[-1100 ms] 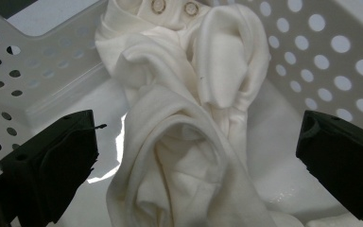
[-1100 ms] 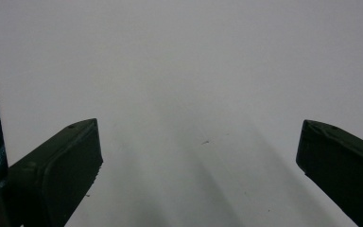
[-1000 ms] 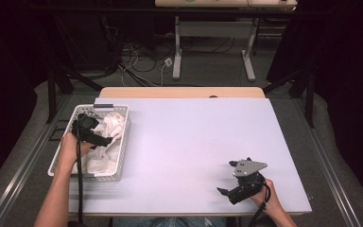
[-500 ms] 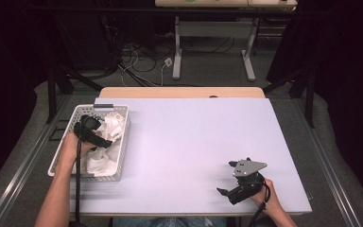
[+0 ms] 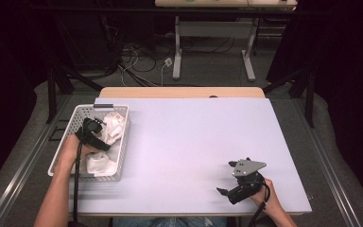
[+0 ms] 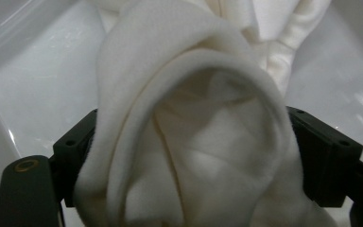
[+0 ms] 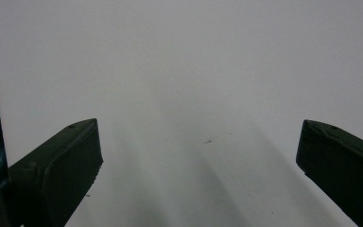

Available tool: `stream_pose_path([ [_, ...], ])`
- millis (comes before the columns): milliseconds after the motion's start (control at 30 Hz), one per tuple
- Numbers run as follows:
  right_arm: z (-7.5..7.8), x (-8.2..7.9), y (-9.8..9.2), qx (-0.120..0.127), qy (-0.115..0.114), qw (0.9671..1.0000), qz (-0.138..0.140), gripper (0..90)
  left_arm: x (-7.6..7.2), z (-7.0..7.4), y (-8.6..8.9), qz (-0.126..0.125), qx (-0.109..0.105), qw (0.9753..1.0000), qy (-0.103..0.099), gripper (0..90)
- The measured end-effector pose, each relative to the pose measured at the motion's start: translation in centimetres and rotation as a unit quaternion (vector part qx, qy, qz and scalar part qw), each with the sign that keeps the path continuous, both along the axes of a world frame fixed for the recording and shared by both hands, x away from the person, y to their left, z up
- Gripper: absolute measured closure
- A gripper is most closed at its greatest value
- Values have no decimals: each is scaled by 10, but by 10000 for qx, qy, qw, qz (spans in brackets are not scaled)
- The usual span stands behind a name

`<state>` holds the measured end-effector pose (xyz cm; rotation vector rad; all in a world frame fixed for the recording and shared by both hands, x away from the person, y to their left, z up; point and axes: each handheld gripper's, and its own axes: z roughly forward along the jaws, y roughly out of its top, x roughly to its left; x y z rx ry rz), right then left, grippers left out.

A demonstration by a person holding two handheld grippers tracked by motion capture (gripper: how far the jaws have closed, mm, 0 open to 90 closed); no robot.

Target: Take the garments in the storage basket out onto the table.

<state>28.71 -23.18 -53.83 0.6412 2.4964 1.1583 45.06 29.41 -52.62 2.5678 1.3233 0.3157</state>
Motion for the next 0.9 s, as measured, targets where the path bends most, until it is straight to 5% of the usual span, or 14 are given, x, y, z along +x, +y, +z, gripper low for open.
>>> stream_pose_path([
  [433,0,0,0,-27,27,10000,10,10,-4,2,4,-15,-155,9998,-89,636],
  [900,0,-1,0,-19,-3,10000,-31,11,-12,12,13,75,-403,9983,-403,683],
])
